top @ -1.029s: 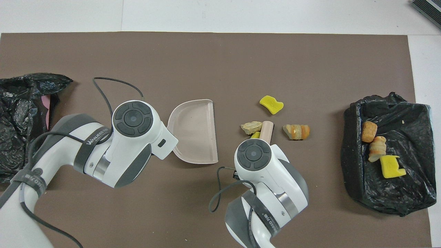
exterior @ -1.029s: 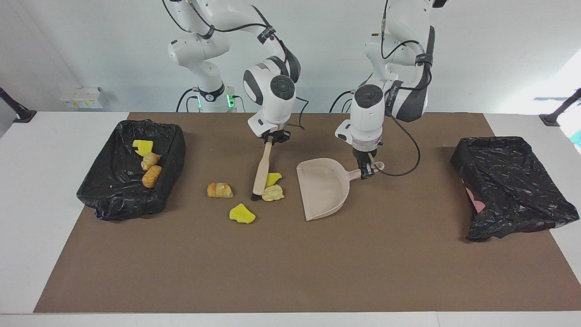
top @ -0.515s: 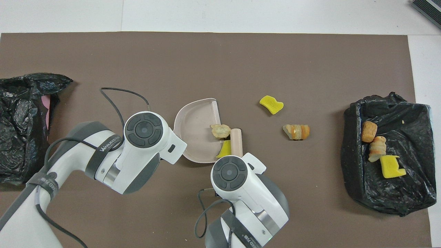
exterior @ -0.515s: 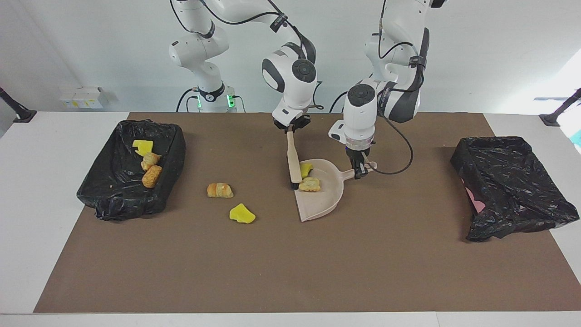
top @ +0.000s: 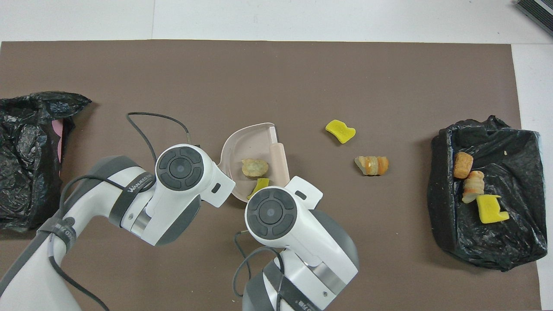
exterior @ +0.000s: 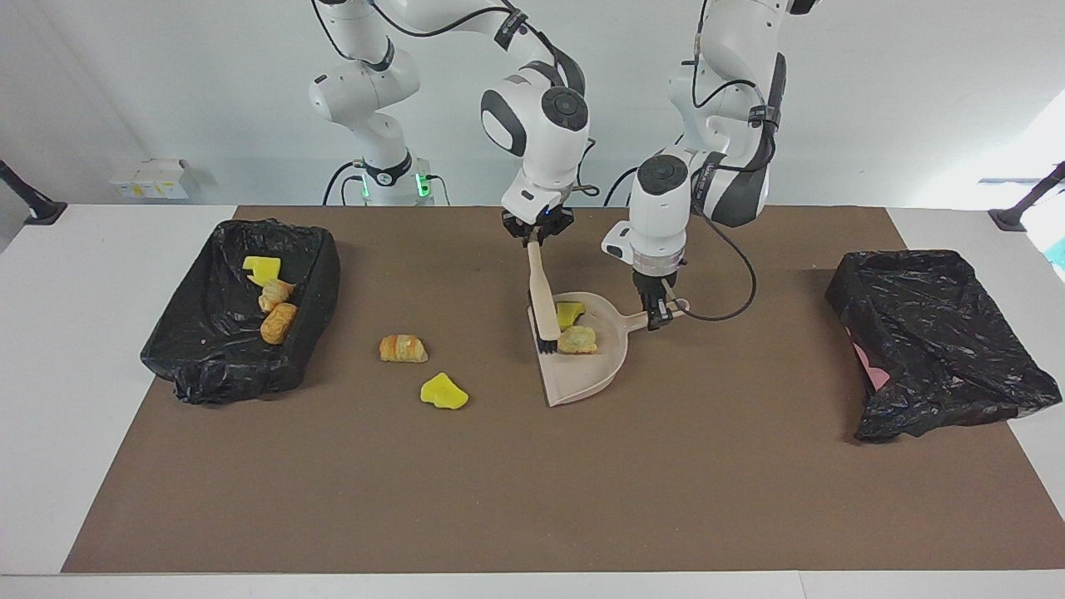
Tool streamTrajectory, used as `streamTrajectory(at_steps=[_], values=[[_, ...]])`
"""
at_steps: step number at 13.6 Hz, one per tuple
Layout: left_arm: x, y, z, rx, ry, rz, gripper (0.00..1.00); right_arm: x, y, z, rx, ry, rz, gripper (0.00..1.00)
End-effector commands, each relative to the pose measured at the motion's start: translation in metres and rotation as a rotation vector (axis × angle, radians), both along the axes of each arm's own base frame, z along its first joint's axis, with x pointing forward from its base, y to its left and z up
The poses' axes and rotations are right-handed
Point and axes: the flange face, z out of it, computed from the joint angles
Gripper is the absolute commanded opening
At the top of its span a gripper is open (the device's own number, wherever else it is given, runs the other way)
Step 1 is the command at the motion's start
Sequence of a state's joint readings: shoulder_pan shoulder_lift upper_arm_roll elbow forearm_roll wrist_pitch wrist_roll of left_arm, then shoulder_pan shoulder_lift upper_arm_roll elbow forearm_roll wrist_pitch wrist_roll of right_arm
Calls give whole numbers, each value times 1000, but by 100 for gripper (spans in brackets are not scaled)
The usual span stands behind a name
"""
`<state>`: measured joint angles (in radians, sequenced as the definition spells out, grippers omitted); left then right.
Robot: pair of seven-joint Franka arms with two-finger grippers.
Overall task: Sweep and dump trash in bin
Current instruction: 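Sweep the sponge and bread into the dustpan with the right gripper's brush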
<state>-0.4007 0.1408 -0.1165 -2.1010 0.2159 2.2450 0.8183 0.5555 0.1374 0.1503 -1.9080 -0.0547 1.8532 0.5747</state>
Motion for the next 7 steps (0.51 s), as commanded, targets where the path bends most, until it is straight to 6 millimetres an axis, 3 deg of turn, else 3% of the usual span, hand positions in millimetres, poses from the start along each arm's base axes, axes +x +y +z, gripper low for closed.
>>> streamTrajectory(at_steps=[1, 4, 7], values=[[-5, 2, -2, -7, -23, -1, 0, 37, -35, 5, -31, 1, 45, 0], [-5, 3, -2, -8, -23, 3, 0, 64, -84, -9, -133, 1, 6, 0], [-5, 2, -2, -8, -24, 9, 0, 75, -122, -13, -223, 16, -48, 0]])
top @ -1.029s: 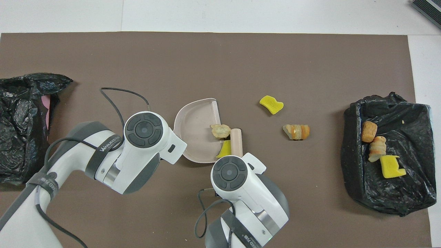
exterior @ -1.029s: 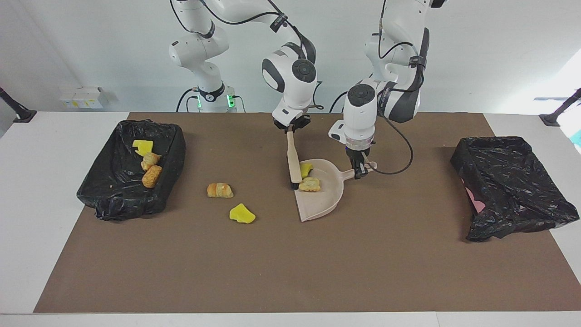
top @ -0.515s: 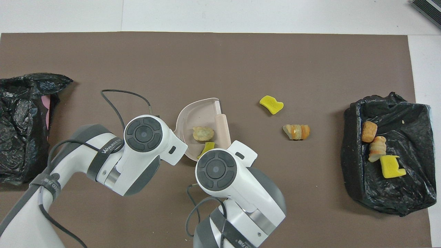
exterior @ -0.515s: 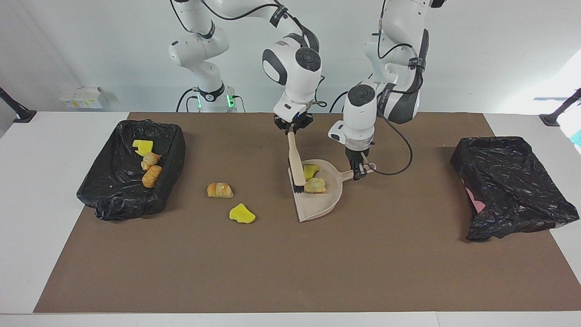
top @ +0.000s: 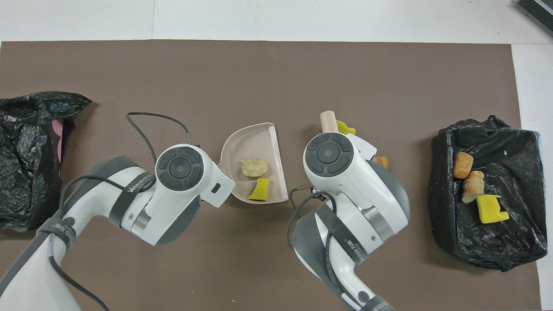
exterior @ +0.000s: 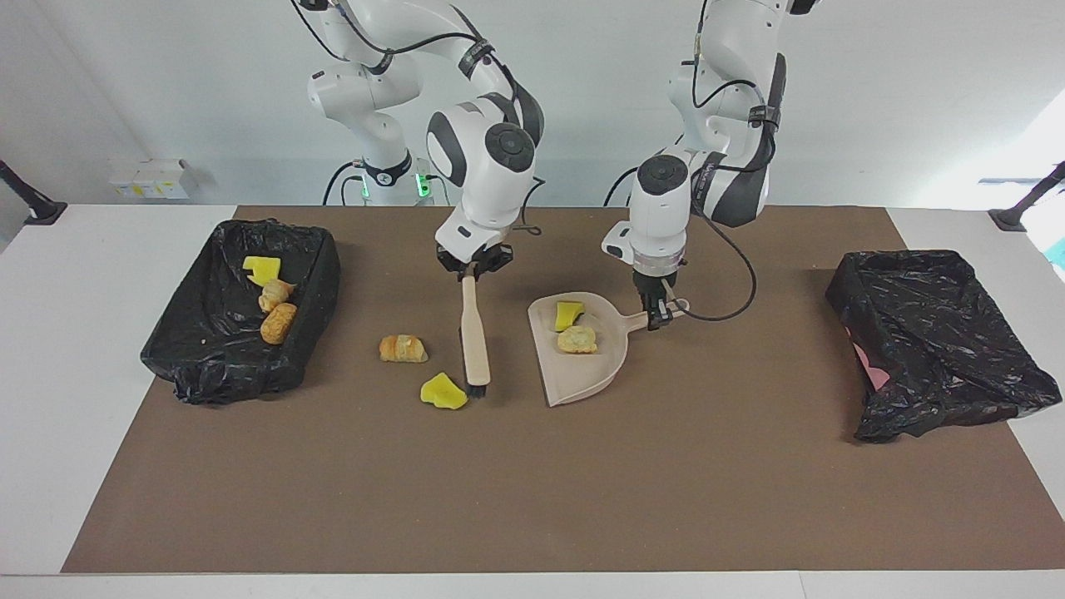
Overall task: Sweep and dump trash in bin
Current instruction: 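Sweep the sponge and bread into the dustpan with the right gripper's brush, then sweep the remaining yellow sponge and bread into the dustpan with the brush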
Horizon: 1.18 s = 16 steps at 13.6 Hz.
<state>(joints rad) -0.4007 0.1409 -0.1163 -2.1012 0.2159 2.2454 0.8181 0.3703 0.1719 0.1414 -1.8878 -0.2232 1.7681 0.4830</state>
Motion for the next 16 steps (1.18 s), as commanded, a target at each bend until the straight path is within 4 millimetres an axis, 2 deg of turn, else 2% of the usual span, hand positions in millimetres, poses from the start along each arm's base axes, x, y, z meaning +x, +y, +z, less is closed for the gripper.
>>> streamTrajectory(at_steps=[1, 3, 4, 7, 10, 12, 13, 16], values=[[-5, 2, -2, -9, -25, 12, 0, 10, -27, -3, -92, -6, -41, 0], [-6, 1, -2, -8, -24, 12, 0, 12, -50, -4, -182, -17, -61, 0], [-6, 1, -2, -8, -24, 12, 0, 12, -70, -10, -203, 3, -92, 0], [-6, 1, -2, -7, -22, 13, 0, -2, -114, -32, -197, 12, -140, 0], [-7, -1, -2, -10, -25, 35, 0, -14, -141, -48, -178, 12, -135, 0], [-9, -3, -1, -11, -26, 50, 0, -13, -140, -55, -164, 19, -121, 0], [-10, -3, -1, -9, -25, 83, 0, -15, -130, -58, -153, 21, -107, 0], [-18, -10, 0, 6, -12, 108, 0, -27, -62, -67, -17, 78, -73, 0]])
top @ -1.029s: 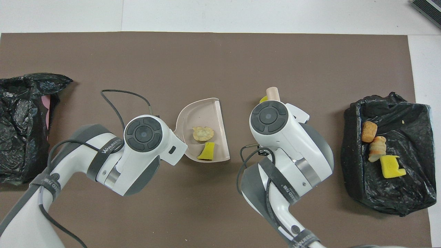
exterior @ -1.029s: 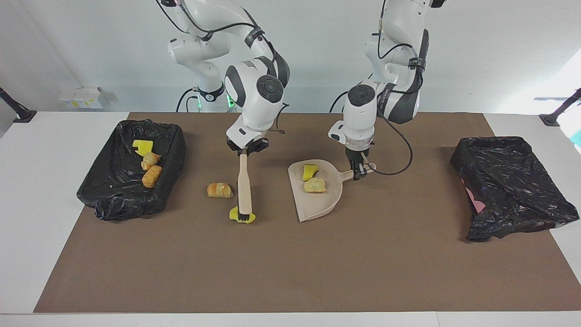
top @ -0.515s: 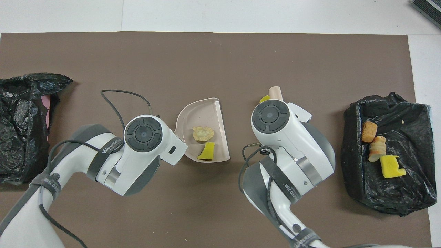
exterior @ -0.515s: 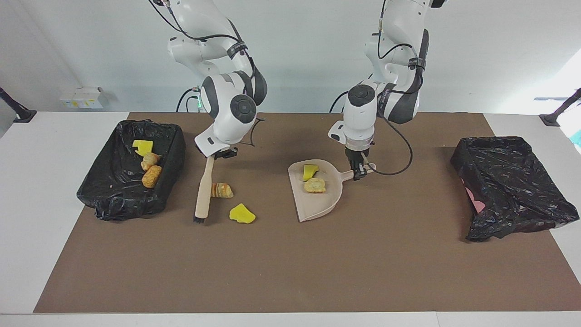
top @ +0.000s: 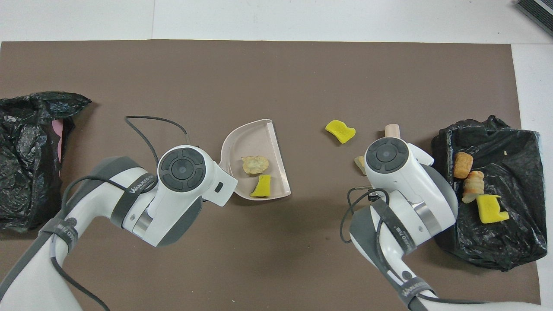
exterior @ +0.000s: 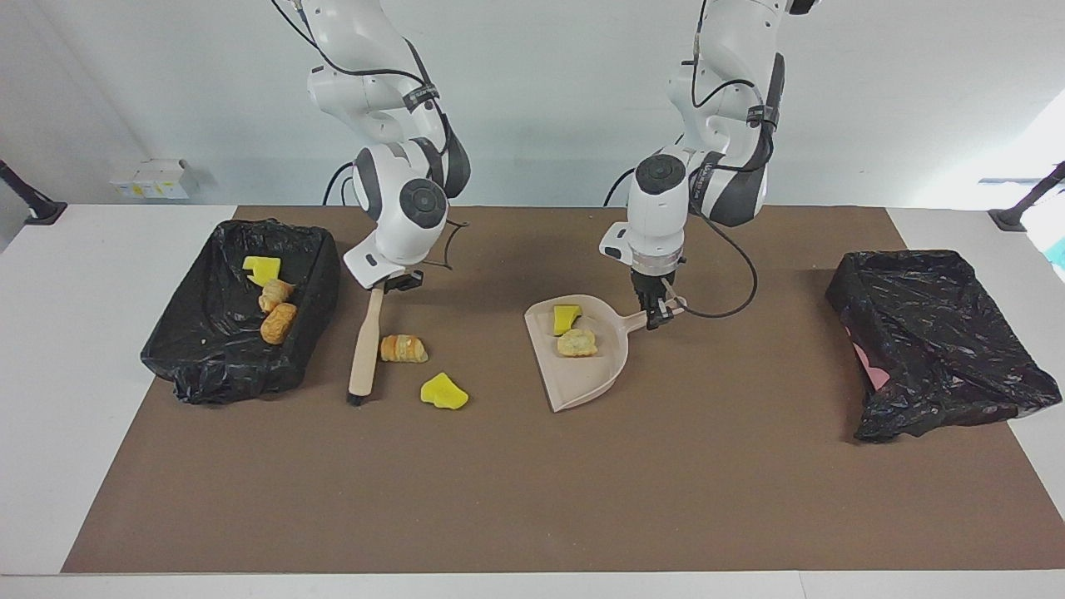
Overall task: Sweep and dump trash in bin
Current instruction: 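Sweep the remaining yellow sponge and bread into the dustpan with the brush, then sweep the last yellow sponge into the dustpan with the right gripper's brush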
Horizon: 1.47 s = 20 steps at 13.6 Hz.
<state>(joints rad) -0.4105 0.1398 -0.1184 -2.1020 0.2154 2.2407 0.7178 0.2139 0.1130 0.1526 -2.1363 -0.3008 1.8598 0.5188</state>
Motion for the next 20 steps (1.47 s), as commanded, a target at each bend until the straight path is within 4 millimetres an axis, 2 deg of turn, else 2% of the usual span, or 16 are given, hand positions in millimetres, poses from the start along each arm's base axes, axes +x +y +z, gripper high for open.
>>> streamTrajectory(at_steps=[1, 3, 7, 8, 10, 13, 14, 18, 20], values=[[-17, -7, 0, 17, 2, 18, 0, -16, 63, -1, 136, 42, 72, 0], [-23, -13, 1, 24, 9, 4, 0, -23, 95, 6, 198, 52, 130, 0], [-25, -11, -1, 25, 10, -13, 0, -50, 164, 15, 344, 47, 242, 0], [-26, -12, -1, 22, 7, -18, 0, -51, 177, 25, 349, 42, 253, 0], [-24, -11, -2, 18, 3, -29, 0, -40, 185, 46, 338, 62, 251, 0], [-21, -8, -1, 11, -3, -24, 0, -8, 170, 82, 350, 5, 230, 0], [-20, -7, -2, 10, -4, -15, 0, 6, 160, 83, 333, -17, 228, 0], [-20, -7, -1, 10, -4, -10, 0, 59, 93, 67, 205, -38, 329, 0], [-19, -6, -1, 9, -7, 10, 0, 94, 60, 68, 205, -50, 328, 0]])
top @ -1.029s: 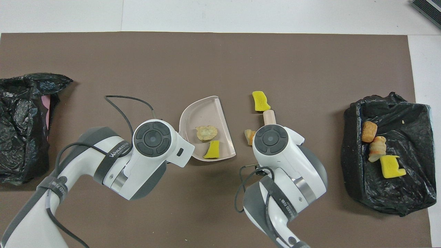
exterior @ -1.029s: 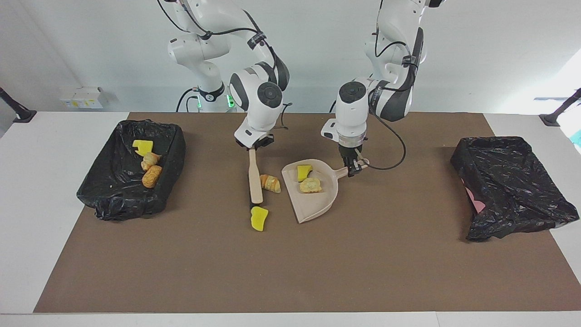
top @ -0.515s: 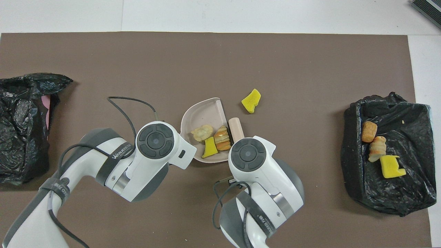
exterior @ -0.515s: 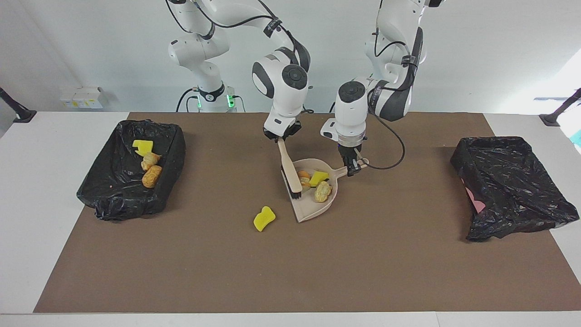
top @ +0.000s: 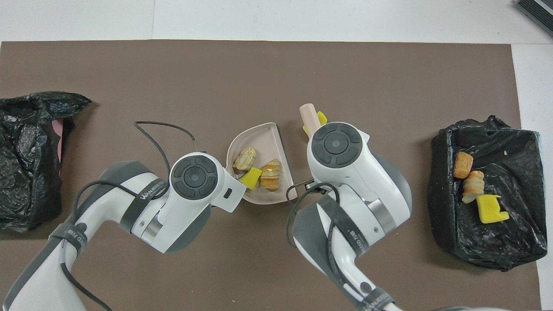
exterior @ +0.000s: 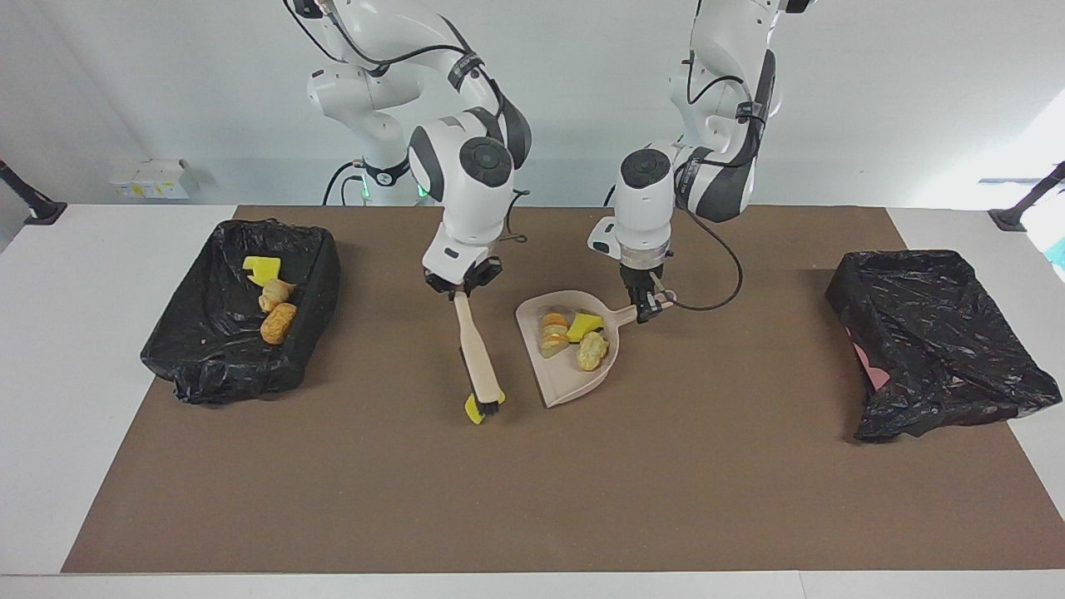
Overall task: Sweep and dump trash in bin
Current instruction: 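Sweep the last yellow sponge into the dustpan with the right gripper's brush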
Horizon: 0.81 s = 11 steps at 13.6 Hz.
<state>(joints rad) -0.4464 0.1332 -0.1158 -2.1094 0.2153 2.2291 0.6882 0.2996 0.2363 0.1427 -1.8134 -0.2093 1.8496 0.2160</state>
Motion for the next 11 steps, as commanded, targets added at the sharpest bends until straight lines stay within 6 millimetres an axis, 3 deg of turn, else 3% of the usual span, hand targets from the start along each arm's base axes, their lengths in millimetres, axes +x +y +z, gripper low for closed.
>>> streamTrajectory(at_steps=[1, 5, 7, 11], values=[[-7, 8, -1, 3, -12, 26, 0, 40, -20, -1, -14, -11, 55, 0], [-10, 8, -2, 10, -6, 74, 0, 53, -30, -40, -71, 3, 91, 0], [-13, 5, -2, 19, 2, 74, 0, 41, -2, -51, -78, 25, 140, 0], [-23, 6, 2, 57, 34, 76, 0, -9, 68, -48, -22, 129, 178, 0]])
